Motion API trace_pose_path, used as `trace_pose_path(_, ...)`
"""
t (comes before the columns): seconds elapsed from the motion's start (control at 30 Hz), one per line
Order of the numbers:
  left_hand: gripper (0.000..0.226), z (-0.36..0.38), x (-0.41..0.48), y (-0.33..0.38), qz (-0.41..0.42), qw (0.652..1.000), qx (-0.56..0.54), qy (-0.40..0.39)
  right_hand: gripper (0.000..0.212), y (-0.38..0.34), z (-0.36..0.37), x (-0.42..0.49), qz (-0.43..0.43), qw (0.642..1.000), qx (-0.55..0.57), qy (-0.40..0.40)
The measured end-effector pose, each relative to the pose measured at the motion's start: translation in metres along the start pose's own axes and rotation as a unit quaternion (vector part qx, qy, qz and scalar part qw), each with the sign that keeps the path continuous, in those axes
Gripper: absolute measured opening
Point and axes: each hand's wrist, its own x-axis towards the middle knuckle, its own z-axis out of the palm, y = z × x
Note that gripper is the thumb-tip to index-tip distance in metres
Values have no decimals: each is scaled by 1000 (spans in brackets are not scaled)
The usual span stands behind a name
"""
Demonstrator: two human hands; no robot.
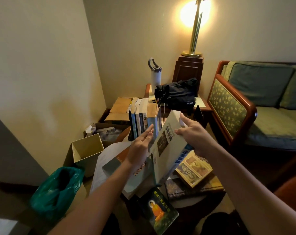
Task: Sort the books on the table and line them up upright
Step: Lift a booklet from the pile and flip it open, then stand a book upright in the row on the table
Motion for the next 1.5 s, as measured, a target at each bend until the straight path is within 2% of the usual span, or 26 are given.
trace_pose_path(0.03, 41, 2, 7, 2, 28, 999, 29, 16, 77, -2, -8, -1, -2, 1000, 0, 5)
trace_pose_path(0.13, 39, 9, 26, 16, -1, 999, -3, -38, 73, -8, -30, -1, -10, 1000, 6, 21)
trace_pose_path(0.3, 38, 22, 67, 25, 3, 998, 32, -50, 67, -15, -63, 11, -27, 998, 20, 53)
trace_pose_path(0.53, 55, 34, 117, 18, 26, 981, 182, -59, 68, -9, -84, 56, -28, 996, 38, 76)
trace_pose_path(0.6, 55, 36, 132, 8, 64, 960, 268, -48, 68, -3, -85, 78, -30, 995, 42, 82)
trace_pose_path(0.7, 52, 32, 160, -6, 135, 901, 412, -27, 69, 3, -79, 110, -49, 995, 14, 90)
trace_pose_path(0.87, 52, 20, 199, -35, 110, 821, 544, -131, 67, 11, -58, 156, -67, 993, -29, 92)
trace_pose_path(0.93, 53, 18, 203, -40, 130, 805, 564, -132, 66, 12, -47, 171, -69, 992, -62, 91)
trace_pose_path(1.03, 53, 18, 204, -44, 155, 811, 554, -107, 65, 13, -30, 188, -71, 987, -113, 85)
trace_pose_path(1.2, 61, 16, 201, -49, 171, 805, 560, -89, 69, 19, -4, 205, -67, 986, -150, 31)
trace_pose_path(1.37, 69, 12, 200, -46, 170, 798, 568, -106, 76, 17, -3, 219, -27, 993, -108, 29)
trace_pose_path(1.5, 66, 14, 199, -40, 150, 810, 557, -104, 70, 23, 0, 217, 17, 998, -56, -4)
